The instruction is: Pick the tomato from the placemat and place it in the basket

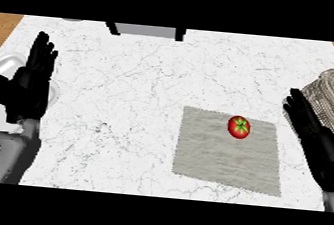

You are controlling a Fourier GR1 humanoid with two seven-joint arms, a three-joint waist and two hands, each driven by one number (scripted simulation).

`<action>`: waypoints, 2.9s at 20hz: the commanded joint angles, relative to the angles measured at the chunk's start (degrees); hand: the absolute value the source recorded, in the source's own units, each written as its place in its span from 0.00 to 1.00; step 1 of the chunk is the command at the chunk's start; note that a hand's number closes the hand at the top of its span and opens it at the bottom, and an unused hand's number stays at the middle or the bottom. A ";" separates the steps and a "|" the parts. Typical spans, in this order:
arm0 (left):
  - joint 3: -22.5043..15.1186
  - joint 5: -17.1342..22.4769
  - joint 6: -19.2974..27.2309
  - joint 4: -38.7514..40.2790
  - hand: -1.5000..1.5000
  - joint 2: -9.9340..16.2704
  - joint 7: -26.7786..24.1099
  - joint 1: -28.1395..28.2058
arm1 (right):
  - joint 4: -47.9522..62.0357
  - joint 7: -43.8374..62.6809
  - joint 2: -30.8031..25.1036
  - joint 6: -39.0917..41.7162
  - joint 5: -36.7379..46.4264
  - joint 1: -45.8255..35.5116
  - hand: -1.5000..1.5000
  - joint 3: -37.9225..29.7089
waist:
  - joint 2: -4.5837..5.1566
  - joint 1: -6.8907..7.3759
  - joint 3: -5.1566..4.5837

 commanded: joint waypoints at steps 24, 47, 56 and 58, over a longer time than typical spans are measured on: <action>-0.35 5.30 -14.99 6.50 0.50 3.86 5.10 5.19 | 2.73 -23.46 -5.42 46.20 16.27 -33.54 0.00 7.44 | -1.34 -0.15 -0.43; 3.82 6.53 -19.66 8.03 0.50 5.41 5.90 2.59 | 30.16 -32.68 -17.70 68.63 26.84 -54.18 0.00 5.33 | -0.53 0.77 -0.29; 2.28 3.40 -17.67 9.95 0.50 2.20 3.06 3.07 | 33.42 -45.24 -17.67 57.43 29.53 -45.18 0.00 8.77 | -0.39 0.13 -0.25; 3.46 4.33 -18.58 10.21 0.50 3.05 4.05 2.06 | 35.13 -46.50 -14.90 52.47 31.98 -43.02 0.00 10.86 | -0.43 0.20 -0.24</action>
